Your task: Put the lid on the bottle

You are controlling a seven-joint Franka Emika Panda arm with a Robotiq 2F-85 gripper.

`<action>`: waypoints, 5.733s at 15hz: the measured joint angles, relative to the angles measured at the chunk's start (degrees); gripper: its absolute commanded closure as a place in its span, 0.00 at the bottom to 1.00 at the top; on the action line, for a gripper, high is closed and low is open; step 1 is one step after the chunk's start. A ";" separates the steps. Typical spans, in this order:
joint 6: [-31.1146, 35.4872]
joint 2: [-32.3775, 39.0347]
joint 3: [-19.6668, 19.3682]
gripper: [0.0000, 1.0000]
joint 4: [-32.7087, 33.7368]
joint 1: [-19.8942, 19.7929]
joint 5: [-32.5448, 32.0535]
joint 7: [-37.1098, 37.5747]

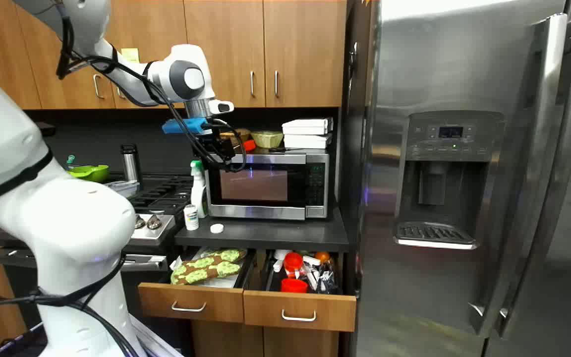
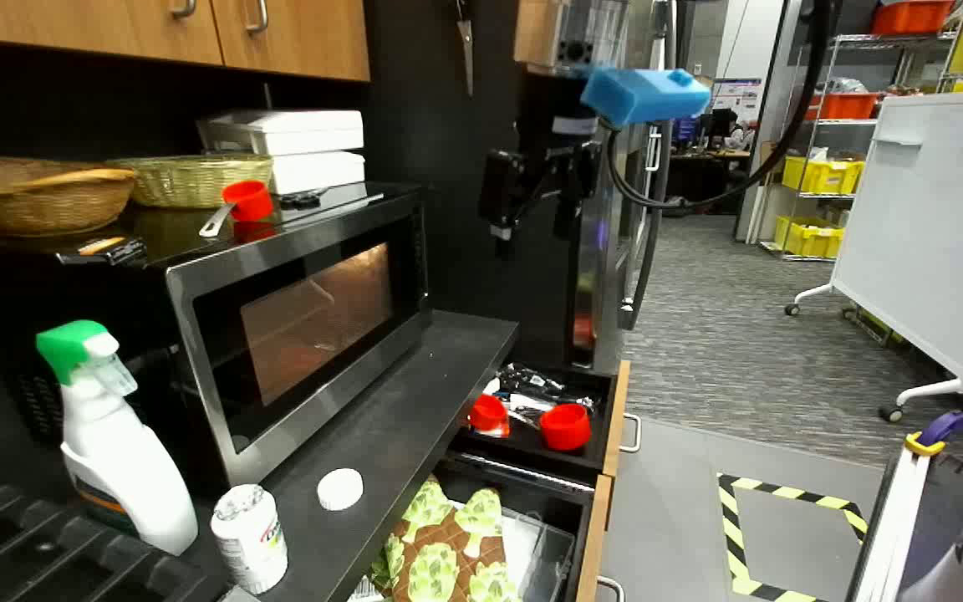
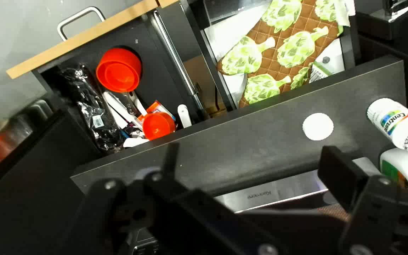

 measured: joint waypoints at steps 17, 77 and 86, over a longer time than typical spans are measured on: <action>0.42 3.14 -0.61 0.00 1.91 0.25 0.00 -1.31; 15.83 59.34 -3.24 0.00 33.29 14.00 -5.37 2.63; 17.58 61.43 -3.38 0.00 35.03 13.89 -5.25 1.24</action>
